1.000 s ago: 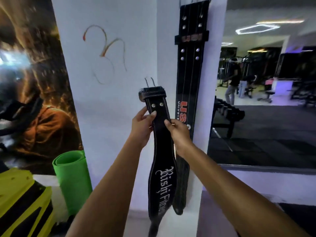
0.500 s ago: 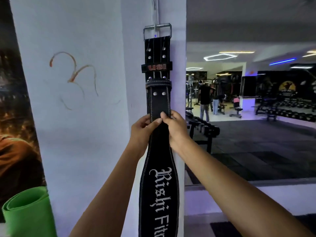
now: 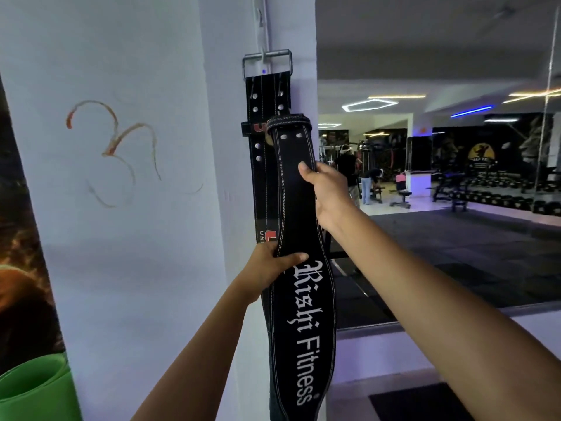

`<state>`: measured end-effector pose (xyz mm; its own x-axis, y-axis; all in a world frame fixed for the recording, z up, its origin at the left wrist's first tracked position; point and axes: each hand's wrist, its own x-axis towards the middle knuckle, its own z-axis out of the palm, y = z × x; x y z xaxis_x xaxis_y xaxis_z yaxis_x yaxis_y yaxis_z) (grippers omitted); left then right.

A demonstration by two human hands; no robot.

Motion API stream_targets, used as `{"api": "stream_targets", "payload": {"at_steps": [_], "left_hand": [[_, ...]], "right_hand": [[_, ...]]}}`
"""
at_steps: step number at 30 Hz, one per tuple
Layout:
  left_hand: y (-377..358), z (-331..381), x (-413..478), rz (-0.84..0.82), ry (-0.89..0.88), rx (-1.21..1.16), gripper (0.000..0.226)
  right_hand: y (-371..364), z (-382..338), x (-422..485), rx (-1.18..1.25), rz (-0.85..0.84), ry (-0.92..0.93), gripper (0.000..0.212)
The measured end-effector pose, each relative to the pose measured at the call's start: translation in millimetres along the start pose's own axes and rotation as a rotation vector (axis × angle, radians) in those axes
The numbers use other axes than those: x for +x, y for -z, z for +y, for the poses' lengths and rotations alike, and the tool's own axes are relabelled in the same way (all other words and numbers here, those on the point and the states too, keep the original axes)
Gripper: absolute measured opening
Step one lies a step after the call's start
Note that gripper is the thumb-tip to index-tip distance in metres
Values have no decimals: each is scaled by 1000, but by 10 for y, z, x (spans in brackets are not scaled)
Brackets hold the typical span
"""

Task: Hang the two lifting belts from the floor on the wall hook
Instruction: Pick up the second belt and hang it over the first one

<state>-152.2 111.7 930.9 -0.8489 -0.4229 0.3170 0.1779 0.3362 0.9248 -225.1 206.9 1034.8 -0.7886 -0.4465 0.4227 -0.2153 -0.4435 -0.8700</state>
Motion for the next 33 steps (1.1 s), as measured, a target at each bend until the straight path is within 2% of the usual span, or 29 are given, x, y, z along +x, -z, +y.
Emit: {"api": "stream_targets", "payload": {"at_steps": [4,7,13,19,23,28,33], "left_hand": [[-4,72,58,-11,-8,-86,25],[-51,56,39,5,-32,-106,18],[-94,-437,-248,-12,98,-86,30],[-144,-302,-232,25,53,-193,35],[-255,-641,-477,-18,141,-153,37],[-234,-473,-361,14,117,-229,29],[-268,-788,-602,-49,183,-161,36]], "right_hand": [[30,-135,-40,-1,2,12,14],[47,-235,-99,32,5,-8,7],[94,-299,-277,62,15,-19,34],[70,-379,-358,88,31,-2,24],[90,-344,-418,94,37,-4,33],[73,-355,-450,80,56,-4,36],[109,-322,-495,79,58,-11,36]]}}
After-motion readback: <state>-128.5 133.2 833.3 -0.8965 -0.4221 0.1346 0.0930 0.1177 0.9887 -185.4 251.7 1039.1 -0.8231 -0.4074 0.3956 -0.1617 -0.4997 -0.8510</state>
